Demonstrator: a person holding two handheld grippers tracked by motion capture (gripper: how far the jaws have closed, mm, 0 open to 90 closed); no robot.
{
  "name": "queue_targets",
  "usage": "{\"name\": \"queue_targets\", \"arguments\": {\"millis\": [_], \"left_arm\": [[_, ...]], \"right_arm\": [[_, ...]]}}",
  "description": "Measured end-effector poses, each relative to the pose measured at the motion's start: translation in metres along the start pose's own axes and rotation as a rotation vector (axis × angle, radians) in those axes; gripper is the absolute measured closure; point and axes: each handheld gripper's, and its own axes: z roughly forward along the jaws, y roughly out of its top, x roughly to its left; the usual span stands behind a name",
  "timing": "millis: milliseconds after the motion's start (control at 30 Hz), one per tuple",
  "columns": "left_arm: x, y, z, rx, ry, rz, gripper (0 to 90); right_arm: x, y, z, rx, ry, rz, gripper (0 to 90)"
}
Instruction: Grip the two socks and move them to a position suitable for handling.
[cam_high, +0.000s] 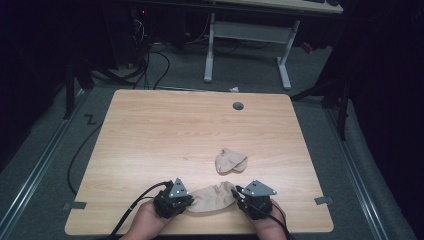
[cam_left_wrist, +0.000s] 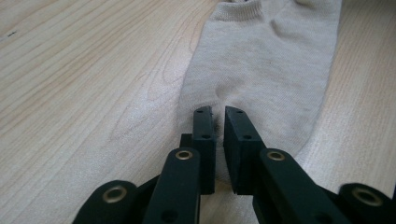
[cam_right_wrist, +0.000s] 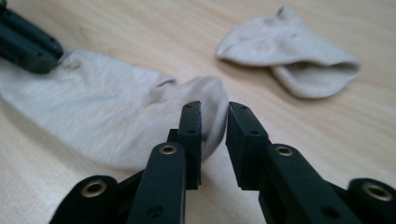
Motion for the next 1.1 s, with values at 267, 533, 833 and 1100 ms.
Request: {"name": "queue_targets", "arguments": {"millis": [267,533,833,1100], "left_arm": [[0.004,-0.002,-0.003,0.011,0.008,-0.003,79.7],[0.005,-0.013,-0.016,0.023,0.003,-0.008,74.6],[0.033,-0.019,-0.047,-0.207,0.113,-0.152,66.9],[0.048,-0.025,-0.051,-0.230,0.136,-0.214,63.5]], "right_arm": [[0.003,0.003,0.016,0.051,0.032,-0.032,84.9],[0.020,-0.004,0.017,0.109,0.114,-0.060,84.8],[-0.022,0.015,0.014,-0.013,-0.018,0.011,88.8],[-0.062,0.030,0.047,0.050,-0.132,0.068,89.7]]}}
